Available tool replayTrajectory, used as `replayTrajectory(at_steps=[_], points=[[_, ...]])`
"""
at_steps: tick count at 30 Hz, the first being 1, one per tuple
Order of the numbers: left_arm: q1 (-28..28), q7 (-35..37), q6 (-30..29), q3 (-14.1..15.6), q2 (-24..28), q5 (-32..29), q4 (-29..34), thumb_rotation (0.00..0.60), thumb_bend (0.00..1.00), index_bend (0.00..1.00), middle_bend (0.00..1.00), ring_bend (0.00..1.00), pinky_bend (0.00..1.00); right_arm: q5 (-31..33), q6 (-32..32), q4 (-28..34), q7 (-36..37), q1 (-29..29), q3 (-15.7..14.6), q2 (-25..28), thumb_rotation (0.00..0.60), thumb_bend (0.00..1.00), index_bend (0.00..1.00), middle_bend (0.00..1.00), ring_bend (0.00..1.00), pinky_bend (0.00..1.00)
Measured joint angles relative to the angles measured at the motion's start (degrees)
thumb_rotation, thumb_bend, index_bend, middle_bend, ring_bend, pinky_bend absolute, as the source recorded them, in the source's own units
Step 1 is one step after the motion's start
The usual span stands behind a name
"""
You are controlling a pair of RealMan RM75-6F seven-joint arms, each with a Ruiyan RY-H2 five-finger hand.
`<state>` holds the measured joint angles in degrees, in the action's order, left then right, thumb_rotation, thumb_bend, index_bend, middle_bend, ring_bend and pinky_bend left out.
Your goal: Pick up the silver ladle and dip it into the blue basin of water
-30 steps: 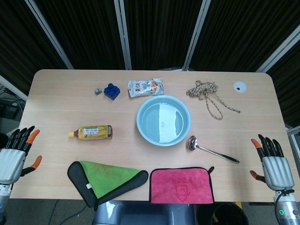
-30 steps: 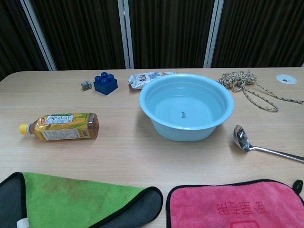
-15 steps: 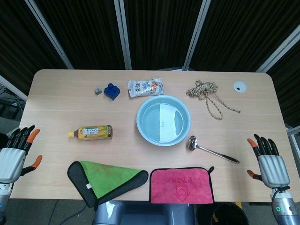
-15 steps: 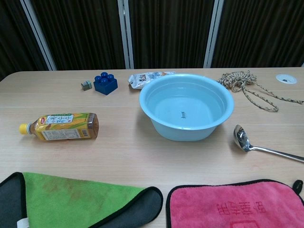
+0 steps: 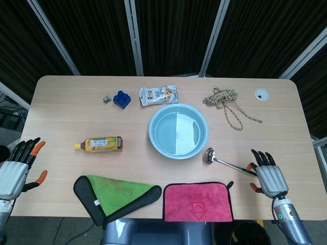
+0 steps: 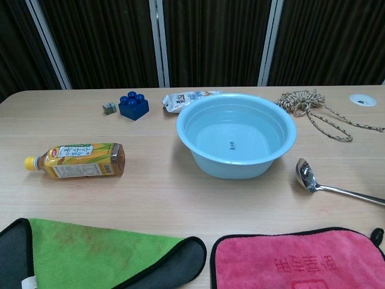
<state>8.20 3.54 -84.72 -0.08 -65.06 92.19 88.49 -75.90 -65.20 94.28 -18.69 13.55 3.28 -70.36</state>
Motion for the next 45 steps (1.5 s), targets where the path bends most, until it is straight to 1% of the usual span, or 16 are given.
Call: replayTrajectory(at_steps=[5, 10, 16, 20, 22, 26, 30, 38, 45], points=[[0.16, 0.38, 0.44, -0.10, 0.35, -0.53, 0.00, 0.564, 0.37, 0.06, 0.00, 0.00, 0.00, 4.35, 4.70, -1.76, -1.97, 3.18, 1.09, -2.83, 0.600, 0.22, 0.45, 0.00, 0.00, 0.00], [-0.17, -0.46, 0.26, -0.18, 0.56, -1.21, 0.98, 0.564, 0.37, 0.07, 0.00, 0.00, 0.00, 8.06, 8.83, -5.72, -2.41, 6.51, 2.27, -5.95, 0.600, 0.22, 0.45, 0.00, 0.00, 0.00], [0.09, -0.04, 1.08, -0.50, 0.67, -2.16, 0.85, 0.565, 0.38, 0.07, 0.00, 0.00, 0.00, 9.91, 9.72, -8.60, -2.40, 8.12, 2.80, -8.19, 0.600, 0.22, 0.45, 0.00, 0.00, 0.00], [0.29, 0.33, 1.44, -0.62, 0.77, -2.41, 0.76, 0.564, 0.38, 0.07, 0.00, 0.00, 0.00, 10.99, 10.13, -10.14, -2.19, 8.69, 2.78, -9.48, 0.600, 0.22, 0.42, 0.00, 0.00, 0.00], [0.34, 0.50, 1.55, -0.60, 0.80, -2.43, 0.73, 0.564, 0.37, 0.07, 0.00, 0.00, 0.00, 11.30, 10.29, -11.00, -1.60, 8.84, 2.72, -10.12, 0.600, 0.22, 0.40, 0.00, 0.00, 0.00], [0.48, 0.98, 1.87, -0.59, 0.91, -2.52, 0.67, 0.564, 0.37, 0.07, 0.00, 0.00, 0.00, 11.54, 10.78, -13.04, 0.48, 8.99, 2.62, -11.29, 0.600, 0.22, 0.38, 0.00, 0.00, 0.00], [0.62, 1.37, 2.14, -0.62, 0.96, -2.66, 0.45, 0.563, 0.37, 0.08, 0.00, 0.00, 0.00, 11.34, 12.01, -14.68, 3.44, 9.36, 2.52, -11.97, 0.600, 0.22, 0.38, 0.00, 0.00, 0.00], [0.93, 1.28, 2.87, -0.81, 0.76, -3.33, 0.23, 0.565, 0.38, 0.08, 0.00, 0.00, 0.00, 11.07, 13.31, -19.40, 5.48, 10.48, 2.44, -14.52, 0.600, 0.22, 0.38, 0.00, 0.00, 0.00], [1.14, 0.96, 3.25, -0.88, 0.47, -3.59, -0.03, 0.563, 0.38, 0.08, 0.00, 0.00, 0.00, 10.69, 15.21, -23.61, 8.97, 11.43, 2.49, -16.65, 0.600, 0.22, 0.39, 0.00, 0.00, 0.00]])
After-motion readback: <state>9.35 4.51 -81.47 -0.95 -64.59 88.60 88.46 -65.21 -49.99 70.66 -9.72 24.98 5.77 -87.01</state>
